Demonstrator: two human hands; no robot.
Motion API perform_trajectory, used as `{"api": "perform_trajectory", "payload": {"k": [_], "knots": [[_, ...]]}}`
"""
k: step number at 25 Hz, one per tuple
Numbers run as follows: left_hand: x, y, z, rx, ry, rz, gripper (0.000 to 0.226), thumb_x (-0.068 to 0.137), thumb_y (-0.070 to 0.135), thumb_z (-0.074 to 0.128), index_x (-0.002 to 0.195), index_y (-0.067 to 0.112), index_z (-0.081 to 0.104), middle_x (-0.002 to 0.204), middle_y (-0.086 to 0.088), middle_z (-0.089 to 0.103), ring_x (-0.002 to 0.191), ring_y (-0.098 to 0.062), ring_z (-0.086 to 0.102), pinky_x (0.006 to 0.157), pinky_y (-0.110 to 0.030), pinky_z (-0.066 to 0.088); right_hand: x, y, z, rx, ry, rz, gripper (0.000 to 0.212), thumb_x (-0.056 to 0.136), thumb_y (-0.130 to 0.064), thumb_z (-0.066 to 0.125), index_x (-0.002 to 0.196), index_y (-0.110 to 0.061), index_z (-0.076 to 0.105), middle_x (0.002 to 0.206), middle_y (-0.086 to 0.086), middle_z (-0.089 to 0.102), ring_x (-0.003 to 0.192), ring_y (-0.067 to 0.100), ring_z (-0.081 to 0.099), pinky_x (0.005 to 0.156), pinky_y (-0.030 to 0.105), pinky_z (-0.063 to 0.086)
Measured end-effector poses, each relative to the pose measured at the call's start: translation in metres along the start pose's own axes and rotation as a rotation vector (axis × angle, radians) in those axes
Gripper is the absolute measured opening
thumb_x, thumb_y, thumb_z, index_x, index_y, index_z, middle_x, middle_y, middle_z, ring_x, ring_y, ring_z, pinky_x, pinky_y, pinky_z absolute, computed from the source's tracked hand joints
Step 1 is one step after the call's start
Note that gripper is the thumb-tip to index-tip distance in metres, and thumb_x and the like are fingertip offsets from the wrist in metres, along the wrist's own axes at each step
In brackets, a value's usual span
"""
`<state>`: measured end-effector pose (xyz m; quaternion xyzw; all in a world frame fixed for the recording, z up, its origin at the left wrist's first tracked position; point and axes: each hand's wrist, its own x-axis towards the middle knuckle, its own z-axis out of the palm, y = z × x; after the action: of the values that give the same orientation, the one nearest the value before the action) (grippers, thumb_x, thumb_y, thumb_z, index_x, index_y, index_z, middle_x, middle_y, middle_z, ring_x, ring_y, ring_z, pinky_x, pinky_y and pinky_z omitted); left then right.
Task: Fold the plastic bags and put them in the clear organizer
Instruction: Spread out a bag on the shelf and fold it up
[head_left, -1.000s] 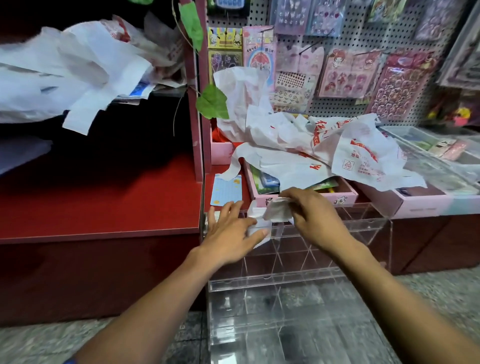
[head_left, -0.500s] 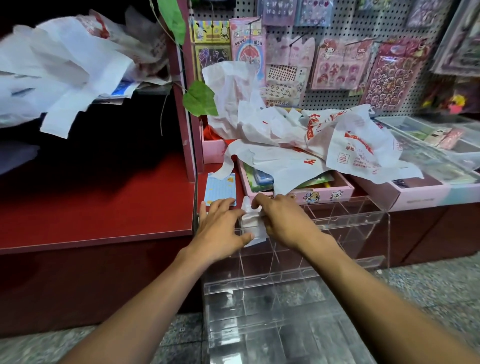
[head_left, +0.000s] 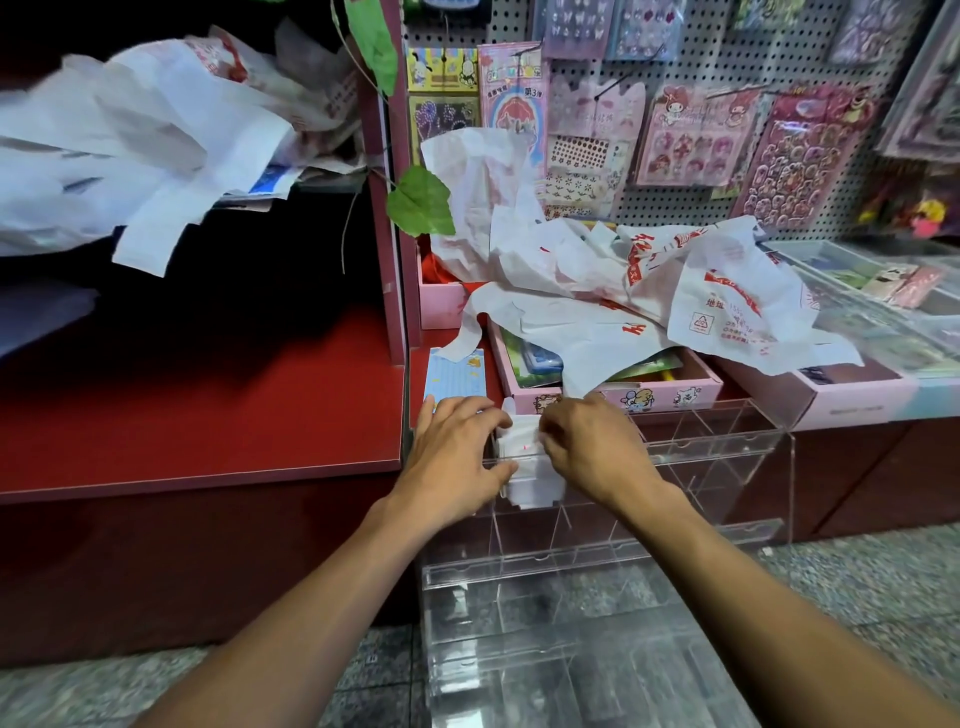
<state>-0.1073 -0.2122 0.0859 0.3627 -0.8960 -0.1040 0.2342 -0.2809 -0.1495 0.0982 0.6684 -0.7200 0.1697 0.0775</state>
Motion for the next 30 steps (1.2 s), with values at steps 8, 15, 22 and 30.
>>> {"api": "perform_trajectory", "payload": {"k": [8, 15, 22, 30], "knots": [[-0.002, 0.002, -0.007, -0.187, 0.244, 0.011, 0.006, 0.085, 0.019, 0.062, 0.091, 0.021, 0.064, 0.097, 0.011, 0.064, 0.101, -0.014, 0.050, 0.106, -0.030, 0.031, -0.002, 0.009, -0.025, -0.097, 0.031, 0.294, 0.030, 0.083, -0.020, 0.059, 0.110, -0.017, 0.071, 0.153, 0.006, 0.034, 0.141, 0.035, 0.026, 0.105, 0.049, 0.029], [-0.006, -0.004, -0.015, -0.160, 0.257, -0.035, 0.015, 0.080, 0.024, 0.052, 0.090, 0.025, 0.064, 0.100, 0.013, 0.064, 0.102, -0.012, 0.048, 0.099, -0.031, 0.033, 0.000, 0.003, -0.023, -0.183, -0.085, 0.337, 0.045, 0.085, -0.025, 0.061, 0.129, -0.013, 0.056, 0.153, 0.001, 0.029, 0.146, 0.034, 0.015, 0.109, 0.051, 0.026], [-0.007, 0.000, -0.017, -0.157, 0.248, -0.054, 0.013, 0.085, 0.016, 0.059, 0.093, 0.025, 0.064, 0.103, 0.015, 0.064, 0.105, -0.009, 0.047, 0.094, -0.027, 0.028, -0.006, 0.005, -0.025, -0.208, -0.135, 0.366, 0.049, 0.087, -0.017, 0.058, 0.135, -0.011, 0.047, 0.164, 0.001, 0.004, 0.150, 0.037, 0.000, 0.115, 0.056, 0.018], [0.006, 0.022, -0.031, -0.864, 0.288, -0.455, 0.024, 0.096, 0.037, 0.059, 0.109, 0.019, 0.069, 0.097, 0.005, 0.070, 0.080, -0.019, 0.066, 0.067, -0.029, 0.047, -0.005, -0.032, -0.032, 0.539, 0.151, -0.136, 0.058, 0.070, 0.006, 0.043, 0.122, -0.005, 0.067, 0.131, -0.005, 0.058, 0.121, 0.012, 0.052, 0.103, 0.024, 0.040]]}}
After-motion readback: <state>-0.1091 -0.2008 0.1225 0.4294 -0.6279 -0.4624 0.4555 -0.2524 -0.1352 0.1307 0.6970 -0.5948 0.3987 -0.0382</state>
